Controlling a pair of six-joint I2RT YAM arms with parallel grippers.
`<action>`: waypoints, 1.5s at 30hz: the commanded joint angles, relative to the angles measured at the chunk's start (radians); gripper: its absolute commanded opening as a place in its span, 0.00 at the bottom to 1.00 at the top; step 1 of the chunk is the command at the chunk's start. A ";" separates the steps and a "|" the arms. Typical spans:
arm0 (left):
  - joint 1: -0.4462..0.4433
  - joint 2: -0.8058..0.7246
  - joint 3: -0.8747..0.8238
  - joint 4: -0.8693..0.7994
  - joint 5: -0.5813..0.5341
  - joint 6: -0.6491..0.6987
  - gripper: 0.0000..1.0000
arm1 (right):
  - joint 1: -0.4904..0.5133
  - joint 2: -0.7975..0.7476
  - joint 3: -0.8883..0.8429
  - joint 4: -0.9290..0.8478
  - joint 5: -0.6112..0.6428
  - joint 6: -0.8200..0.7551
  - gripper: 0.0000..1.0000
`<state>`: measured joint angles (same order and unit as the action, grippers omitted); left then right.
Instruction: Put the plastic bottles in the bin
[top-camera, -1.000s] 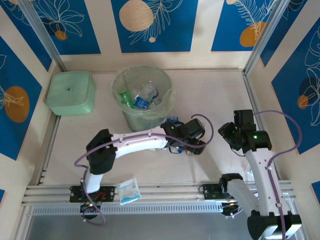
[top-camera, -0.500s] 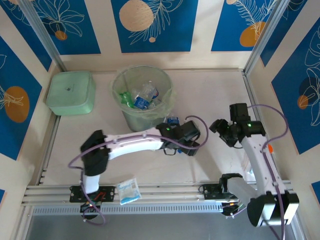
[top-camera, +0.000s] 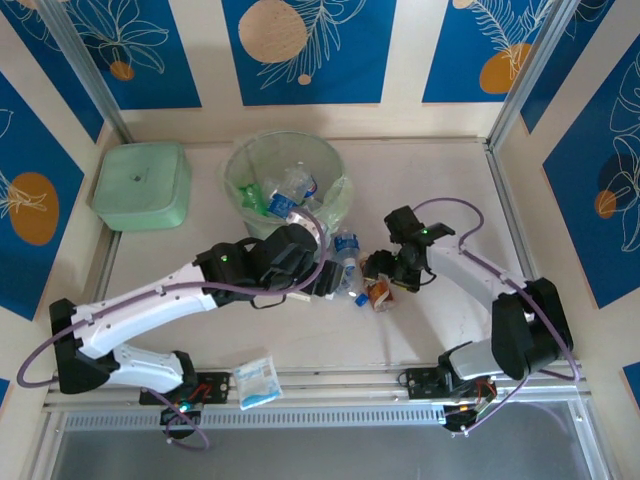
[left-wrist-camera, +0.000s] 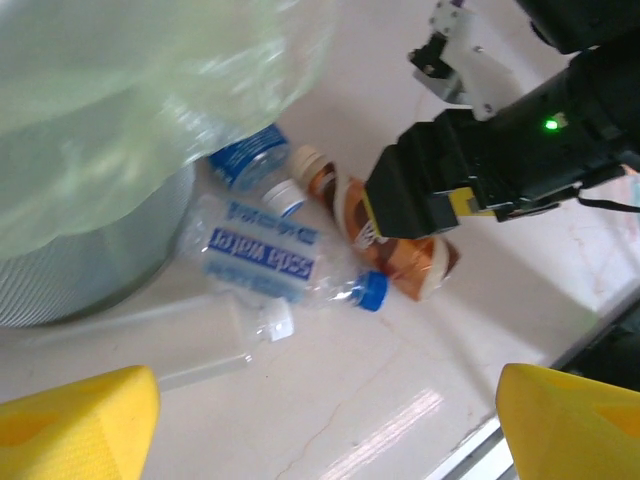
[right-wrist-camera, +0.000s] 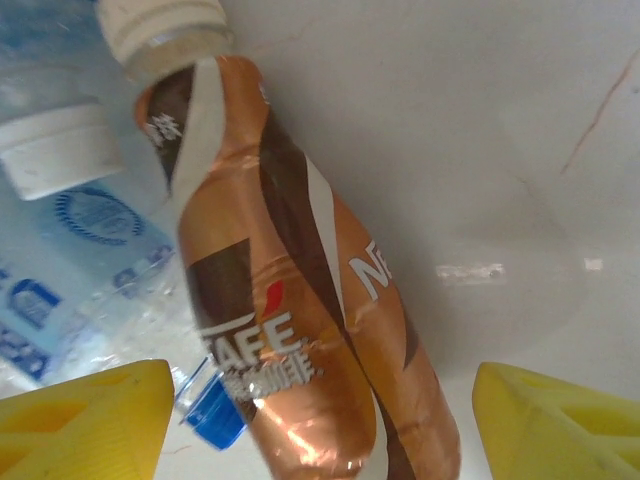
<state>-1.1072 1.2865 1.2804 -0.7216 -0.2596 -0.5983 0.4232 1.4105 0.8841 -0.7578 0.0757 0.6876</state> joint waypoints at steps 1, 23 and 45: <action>0.027 -0.050 -0.029 -0.025 0.006 -0.017 0.86 | 0.025 0.052 -0.013 0.044 0.006 0.004 0.78; 0.085 -0.167 -0.054 -0.055 0.026 -0.017 0.84 | 0.046 -0.099 -0.086 0.046 0.123 0.035 0.59; 0.228 -0.162 0.057 0.147 0.420 -0.003 0.97 | 0.613 -0.455 0.189 0.167 0.166 -0.152 0.54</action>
<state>-0.8989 1.1290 1.3415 -0.6437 0.0570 -0.5934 0.9985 0.9325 1.0260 -0.6353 0.2028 0.5819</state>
